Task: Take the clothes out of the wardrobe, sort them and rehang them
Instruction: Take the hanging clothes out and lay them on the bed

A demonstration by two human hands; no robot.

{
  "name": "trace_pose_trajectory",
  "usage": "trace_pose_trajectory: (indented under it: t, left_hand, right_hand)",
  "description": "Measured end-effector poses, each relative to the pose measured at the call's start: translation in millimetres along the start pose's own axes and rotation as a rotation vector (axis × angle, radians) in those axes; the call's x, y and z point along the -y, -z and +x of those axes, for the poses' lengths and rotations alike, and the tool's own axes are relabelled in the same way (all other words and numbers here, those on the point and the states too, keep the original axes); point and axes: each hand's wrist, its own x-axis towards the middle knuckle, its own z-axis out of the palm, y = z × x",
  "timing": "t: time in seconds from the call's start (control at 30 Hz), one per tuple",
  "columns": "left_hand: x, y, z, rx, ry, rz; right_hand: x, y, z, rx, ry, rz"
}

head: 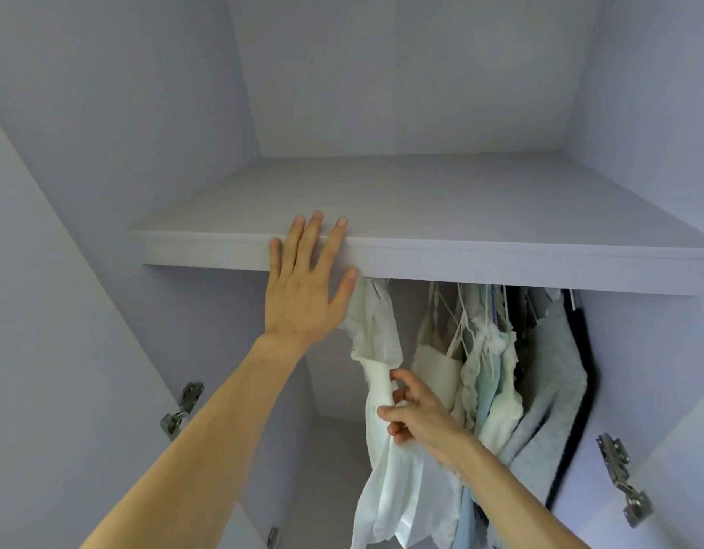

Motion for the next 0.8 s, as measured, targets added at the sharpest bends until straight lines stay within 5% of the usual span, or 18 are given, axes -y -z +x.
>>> trace_pose_trajectory:
  t: [0.13, 0.27, 0.37, 0.67, 0.8]
  left_hand:
    - [1, 0, -67, 0.114, 0.202, -0.221]
    - [4, -1, -154, 0.544, 0.744, -0.618]
    - [3, 3, -210, 0.729, 0.897, -0.731]
    - [11, 87, -345, 0.501, 1.337, -0.818]
    - [-4, 150, -424, 0.327, 1.504, -0.842]
  right_hand:
    - [-38, -21, -21, 0.092, -0.062, -0.013]
    - [-76, -55, -42, 0.221, -0.139, -0.060]
    - [-96, -85, -58, 0.345, -0.170, -0.142]
    - [-137, -165, -105, 0.775, -0.182, -0.435]
    - [-151, -200, -113, 0.716, 0.000, -0.639]
